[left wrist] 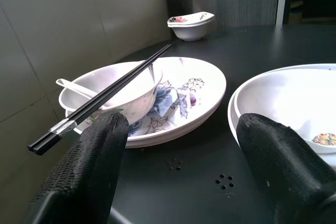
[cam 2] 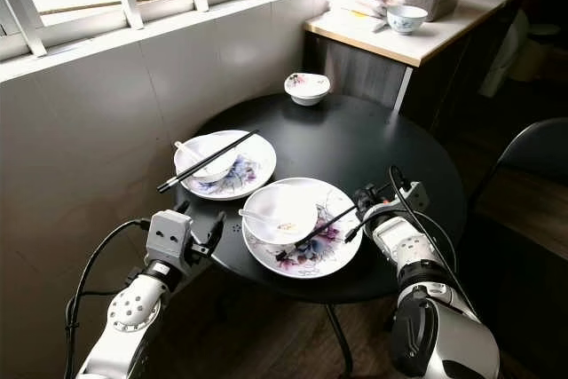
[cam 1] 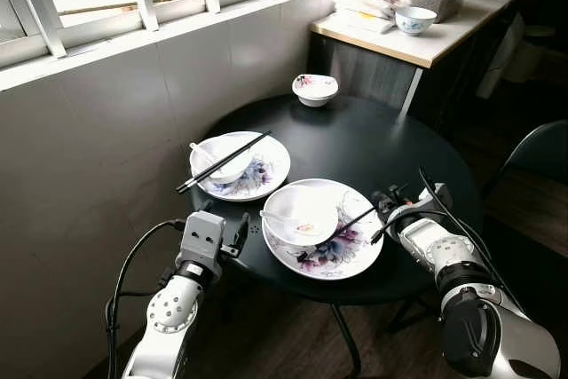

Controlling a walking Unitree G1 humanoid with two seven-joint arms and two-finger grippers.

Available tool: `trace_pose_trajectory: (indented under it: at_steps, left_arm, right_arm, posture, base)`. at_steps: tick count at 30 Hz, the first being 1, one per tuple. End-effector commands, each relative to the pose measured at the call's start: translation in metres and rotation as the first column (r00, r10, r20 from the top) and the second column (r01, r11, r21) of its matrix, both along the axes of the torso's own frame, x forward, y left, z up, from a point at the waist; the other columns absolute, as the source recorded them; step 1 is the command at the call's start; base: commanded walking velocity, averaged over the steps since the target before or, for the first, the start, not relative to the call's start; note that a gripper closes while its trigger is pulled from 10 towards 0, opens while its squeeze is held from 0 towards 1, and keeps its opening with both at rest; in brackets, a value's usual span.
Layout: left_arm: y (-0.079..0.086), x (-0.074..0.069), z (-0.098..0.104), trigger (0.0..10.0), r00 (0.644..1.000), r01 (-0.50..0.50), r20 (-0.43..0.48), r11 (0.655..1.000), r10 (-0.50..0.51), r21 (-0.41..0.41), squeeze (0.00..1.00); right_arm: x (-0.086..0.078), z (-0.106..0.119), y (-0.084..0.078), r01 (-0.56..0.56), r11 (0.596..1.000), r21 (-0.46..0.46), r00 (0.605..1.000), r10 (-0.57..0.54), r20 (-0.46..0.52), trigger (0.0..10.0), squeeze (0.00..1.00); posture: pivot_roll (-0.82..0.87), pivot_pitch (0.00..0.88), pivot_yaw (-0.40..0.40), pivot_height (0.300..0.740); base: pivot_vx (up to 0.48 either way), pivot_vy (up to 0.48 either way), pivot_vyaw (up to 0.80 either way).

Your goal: Kitchen organization

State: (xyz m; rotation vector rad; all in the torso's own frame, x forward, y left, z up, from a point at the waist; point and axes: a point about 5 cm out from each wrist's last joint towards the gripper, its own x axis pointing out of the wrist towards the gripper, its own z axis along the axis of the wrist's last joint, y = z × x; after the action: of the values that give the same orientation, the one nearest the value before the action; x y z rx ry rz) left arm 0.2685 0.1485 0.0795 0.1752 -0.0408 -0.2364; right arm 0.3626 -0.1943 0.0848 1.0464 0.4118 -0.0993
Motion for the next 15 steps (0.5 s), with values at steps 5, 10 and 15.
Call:
trace_pose_trajectory:
  at_steps: [5, 10, 15]
  left_arm:
    - [0.000, 0.002, -0.001, 10.0, 1.000, 0.003, -0.014, 1.000, -0.003, 0.003, 0.00]
    - [0.000, 0.002, -0.001, 10.0, 1.000, 0.002, -0.016, 1.000, -0.002, 0.000, 0.00]
    - [0.000, 0.002, -0.001, 10.0, 1.000, 0.001, -0.016, 1.000, -0.001, -0.001, 0.00]
  right_arm:
    - [0.001, 0.002, -0.004, 0.020, 1.000, -0.011, 1.000, -0.020, 0.001, 0.0, 0.00]
    - [0.002, 0.004, -0.008, 0.051, 0.998, -0.025, 0.999, -0.051, 0.012, 0.0, 0.00]
    - [0.009, 0.020, -0.013, 0.078, 0.997, -0.027, 0.995, -0.076, 0.068, 0.0, 0.00]
  posture:
    - [0.03, 0.000, -0.040, 0.740]
    - [0.03, 0.000, -0.041, 0.740]
    - [0.03, 0.000, -0.042, 0.740]
  base:
    - [0.000, 0.000, 0.00]
    - [0.000, 0.000, 0.00]
    - [0.000, 0.000, 0.00]
